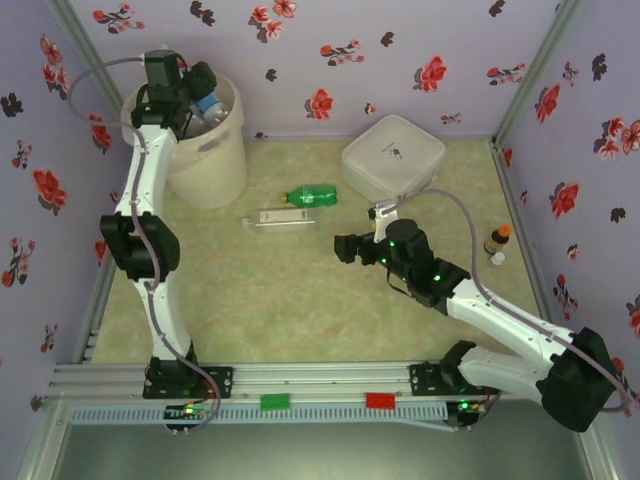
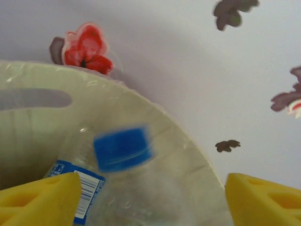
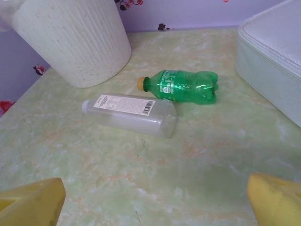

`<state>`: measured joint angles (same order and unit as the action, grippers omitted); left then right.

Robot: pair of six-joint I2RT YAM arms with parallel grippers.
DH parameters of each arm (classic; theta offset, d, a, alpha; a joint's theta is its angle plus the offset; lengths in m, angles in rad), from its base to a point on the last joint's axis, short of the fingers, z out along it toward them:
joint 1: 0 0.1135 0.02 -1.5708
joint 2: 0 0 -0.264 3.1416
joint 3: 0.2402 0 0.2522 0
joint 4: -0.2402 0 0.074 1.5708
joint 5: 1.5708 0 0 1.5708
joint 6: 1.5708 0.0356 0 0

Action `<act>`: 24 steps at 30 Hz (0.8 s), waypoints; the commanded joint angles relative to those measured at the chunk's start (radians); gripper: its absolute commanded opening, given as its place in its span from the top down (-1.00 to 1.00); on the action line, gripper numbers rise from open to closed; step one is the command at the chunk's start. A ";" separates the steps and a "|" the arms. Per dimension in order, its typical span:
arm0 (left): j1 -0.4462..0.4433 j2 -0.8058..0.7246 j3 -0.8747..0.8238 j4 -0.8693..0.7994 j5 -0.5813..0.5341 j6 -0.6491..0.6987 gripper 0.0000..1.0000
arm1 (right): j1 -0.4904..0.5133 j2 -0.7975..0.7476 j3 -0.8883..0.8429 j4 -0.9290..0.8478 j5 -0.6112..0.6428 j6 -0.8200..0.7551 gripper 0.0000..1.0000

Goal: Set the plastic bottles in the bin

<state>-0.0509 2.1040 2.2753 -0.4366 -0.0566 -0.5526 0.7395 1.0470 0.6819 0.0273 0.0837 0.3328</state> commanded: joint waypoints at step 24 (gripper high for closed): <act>-0.083 -0.861 -0.925 0.325 0.048 0.064 -1.00 | -0.004 0.448 0.207 0.037 -0.093 -0.180 -0.99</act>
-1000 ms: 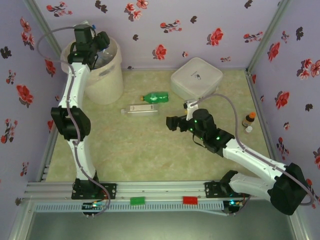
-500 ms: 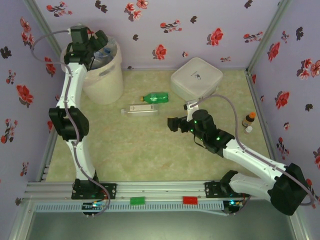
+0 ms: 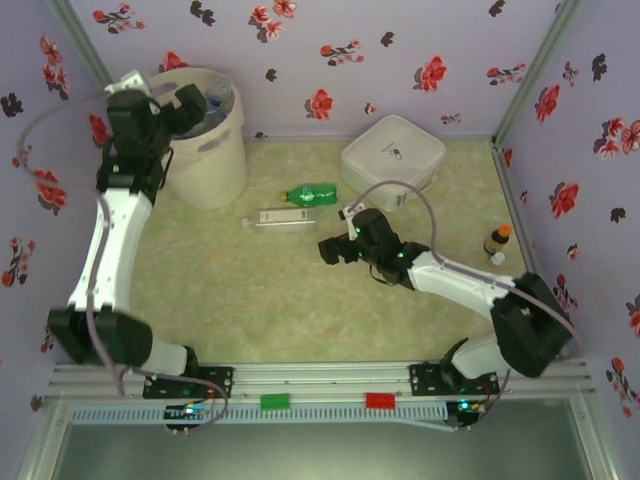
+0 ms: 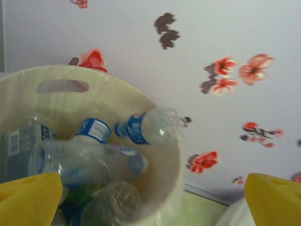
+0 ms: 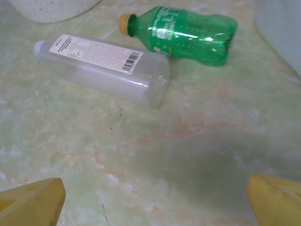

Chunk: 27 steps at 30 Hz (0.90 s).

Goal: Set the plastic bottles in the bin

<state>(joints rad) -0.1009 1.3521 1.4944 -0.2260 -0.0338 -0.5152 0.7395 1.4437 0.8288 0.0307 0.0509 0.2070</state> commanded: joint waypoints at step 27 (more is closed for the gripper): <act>-0.212 -0.484 -1.111 0.364 -0.056 -0.505 -1.00 | -0.057 0.719 0.759 -0.166 -0.340 -0.173 -0.99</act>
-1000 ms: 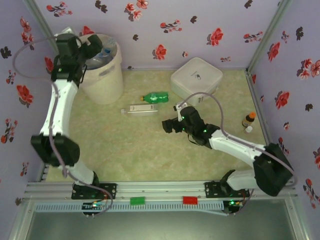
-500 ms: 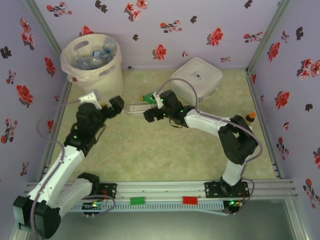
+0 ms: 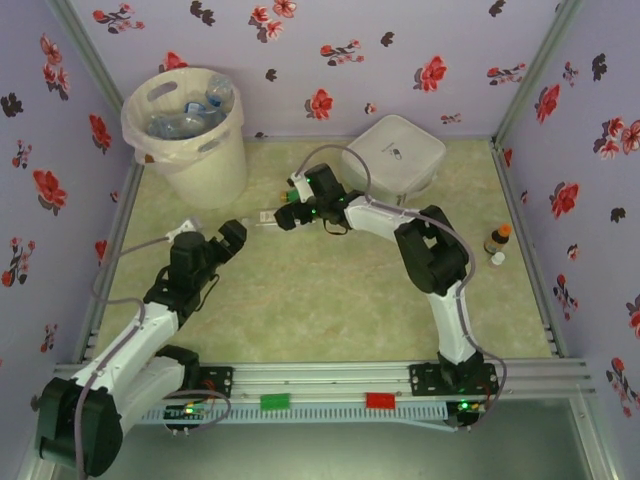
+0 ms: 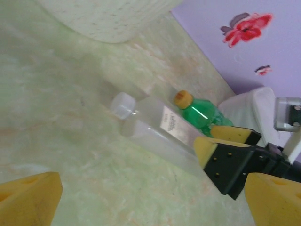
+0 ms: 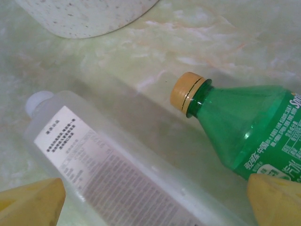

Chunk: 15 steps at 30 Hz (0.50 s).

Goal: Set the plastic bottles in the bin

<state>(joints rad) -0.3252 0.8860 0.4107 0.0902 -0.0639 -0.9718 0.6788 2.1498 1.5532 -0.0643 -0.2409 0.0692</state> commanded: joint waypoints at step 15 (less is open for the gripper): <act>0.014 0.095 -0.027 0.130 0.003 -0.061 -1.00 | 0.045 -0.057 -0.123 -0.070 0.029 -0.016 -0.98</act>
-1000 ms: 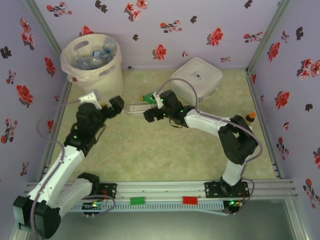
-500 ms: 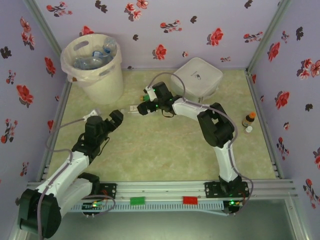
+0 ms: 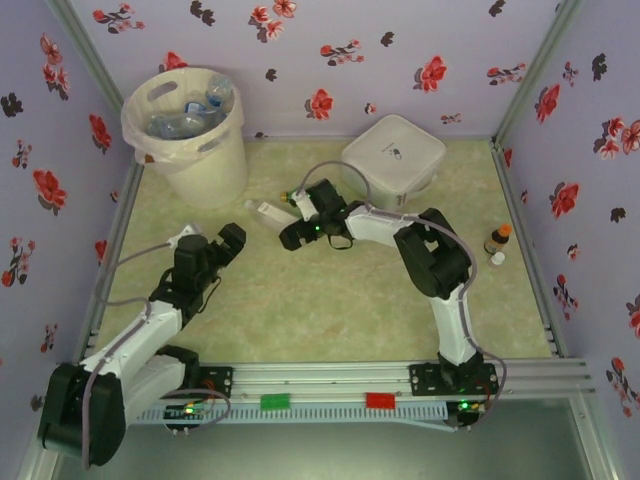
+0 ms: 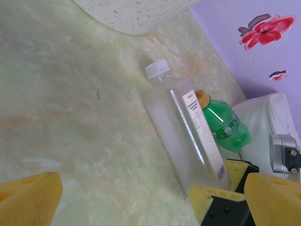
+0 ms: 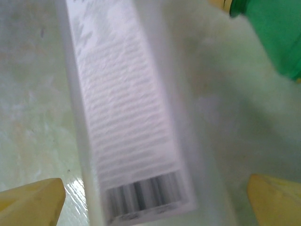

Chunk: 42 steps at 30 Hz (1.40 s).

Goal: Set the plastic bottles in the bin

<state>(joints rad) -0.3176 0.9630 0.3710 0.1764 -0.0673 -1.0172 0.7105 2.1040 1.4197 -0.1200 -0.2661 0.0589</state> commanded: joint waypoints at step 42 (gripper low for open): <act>-0.266 0.191 0.220 0.279 0.066 -0.070 -0.99 | 0.068 -0.557 -0.475 0.389 -0.011 0.359 0.13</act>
<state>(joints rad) -0.5587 1.1175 0.5388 0.3763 -0.0067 -1.0946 0.7792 1.5852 0.9745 0.1741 -0.2111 0.3595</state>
